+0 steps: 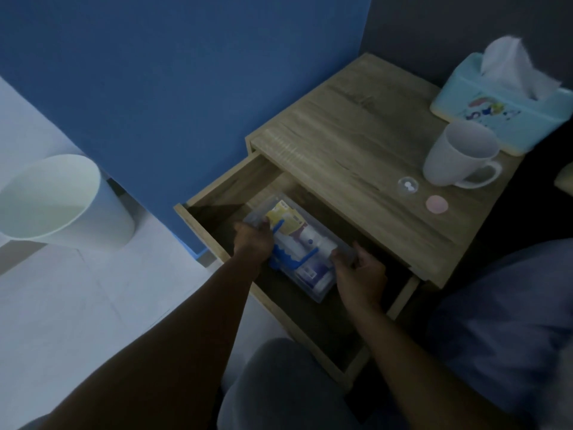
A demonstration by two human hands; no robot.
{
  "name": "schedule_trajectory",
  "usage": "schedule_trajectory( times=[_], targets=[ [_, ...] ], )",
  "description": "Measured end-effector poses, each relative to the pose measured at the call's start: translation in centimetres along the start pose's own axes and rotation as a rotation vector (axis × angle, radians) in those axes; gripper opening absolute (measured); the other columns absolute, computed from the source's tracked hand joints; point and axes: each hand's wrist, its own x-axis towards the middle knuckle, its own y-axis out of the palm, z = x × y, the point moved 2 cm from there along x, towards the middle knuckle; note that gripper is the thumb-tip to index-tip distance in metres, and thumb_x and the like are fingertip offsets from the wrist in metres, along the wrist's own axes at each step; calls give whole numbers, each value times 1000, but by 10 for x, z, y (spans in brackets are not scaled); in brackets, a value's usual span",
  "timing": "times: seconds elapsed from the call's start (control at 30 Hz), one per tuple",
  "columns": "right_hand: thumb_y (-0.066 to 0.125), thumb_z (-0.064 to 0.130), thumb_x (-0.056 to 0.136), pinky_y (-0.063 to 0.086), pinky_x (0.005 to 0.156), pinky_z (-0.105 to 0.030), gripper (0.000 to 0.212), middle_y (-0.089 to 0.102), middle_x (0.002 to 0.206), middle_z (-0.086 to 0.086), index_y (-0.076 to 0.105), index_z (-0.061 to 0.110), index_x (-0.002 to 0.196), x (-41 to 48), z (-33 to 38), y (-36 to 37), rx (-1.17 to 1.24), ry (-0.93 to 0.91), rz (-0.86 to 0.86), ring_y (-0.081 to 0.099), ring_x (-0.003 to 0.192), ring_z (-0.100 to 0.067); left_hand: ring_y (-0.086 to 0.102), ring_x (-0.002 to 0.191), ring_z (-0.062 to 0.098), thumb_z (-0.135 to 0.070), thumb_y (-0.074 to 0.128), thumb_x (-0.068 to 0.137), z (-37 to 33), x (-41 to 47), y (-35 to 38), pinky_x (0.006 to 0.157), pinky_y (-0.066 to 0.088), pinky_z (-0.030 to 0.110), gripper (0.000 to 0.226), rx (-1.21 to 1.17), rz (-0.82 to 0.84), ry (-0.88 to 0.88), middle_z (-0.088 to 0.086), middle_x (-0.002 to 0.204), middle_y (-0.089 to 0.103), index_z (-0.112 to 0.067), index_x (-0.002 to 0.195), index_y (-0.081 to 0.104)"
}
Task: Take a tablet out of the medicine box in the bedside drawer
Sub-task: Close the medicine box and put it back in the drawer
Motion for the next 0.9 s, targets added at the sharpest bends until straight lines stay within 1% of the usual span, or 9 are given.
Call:
schedule_trajectory(
  times=[0.13,0.27,0.33,0.37,0.47,0.53,0.63,0.77,0.9],
  targets=[
    [71,31,86,51,79,-25,65,54,141,-3,42,25,145,0,2,-5,39,33,51,56,122,-18,59,111,24,-34,49,98,-4,-3,-4,73,51,34,59,107,37,39,15,132,53,-13,148,26],
    [65,34,91,43,85,-23,65,47,148,-5,37,24,148,-11,17,-19,-125,-88,63,50,132,-22,41,137,33,-23,52,97,-8,-25,-13,104,46,49,82,280,90,152,16,157,25,-9,155,-3],
    [63,33,92,41,85,-21,60,48,148,-4,40,24,147,-19,25,-28,-196,-177,100,50,132,-20,32,143,33,-22,51,97,-12,-37,-17,107,43,48,76,377,86,242,13,162,16,-11,156,4],
    [61,34,93,42,86,-20,57,50,146,-3,43,25,146,-23,28,-34,-227,-224,126,51,131,-18,36,142,31,-22,51,98,-14,-43,-21,103,48,43,69,416,91,301,12,160,23,-13,155,14],
    [57,33,96,38,87,-10,47,55,141,0,50,24,141,-32,37,-51,-337,-399,188,50,125,-5,56,124,21,-22,49,98,-14,-63,-32,70,54,17,41,475,129,511,-2,134,52,-21,139,43],
    [56,28,96,29,84,-3,43,56,140,3,52,24,139,-34,40,-63,-418,-497,196,47,123,-1,49,131,21,-21,49,98,-9,-76,-41,84,55,24,42,591,105,632,-1,140,48,-27,139,43],
    [53,15,96,35,100,-16,44,53,144,0,51,21,139,-27,44,-80,-520,-605,205,47,133,-11,13,151,27,-24,50,97,3,-87,-52,115,32,52,62,720,-6,628,3,164,14,-27,153,24],
    [53,6,95,34,116,-38,45,47,149,-10,51,7,140,-9,49,-97,-644,-761,176,39,142,-22,-10,151,25,-30,52,96,26,-91,-65,121,15,51,83,623,-105,569,2,165,-12,-20,156,-5],
    [52,18,98,25,121,-43,54,32,159,-11,37,7,149,13,45,-104,-849,-759,251,25,149,-25,-16,151,25,-39,50,96,57,-81,-67,122,6,50,89,496,-59,435,2,164,-18,-20,154,-15]
  ],
)
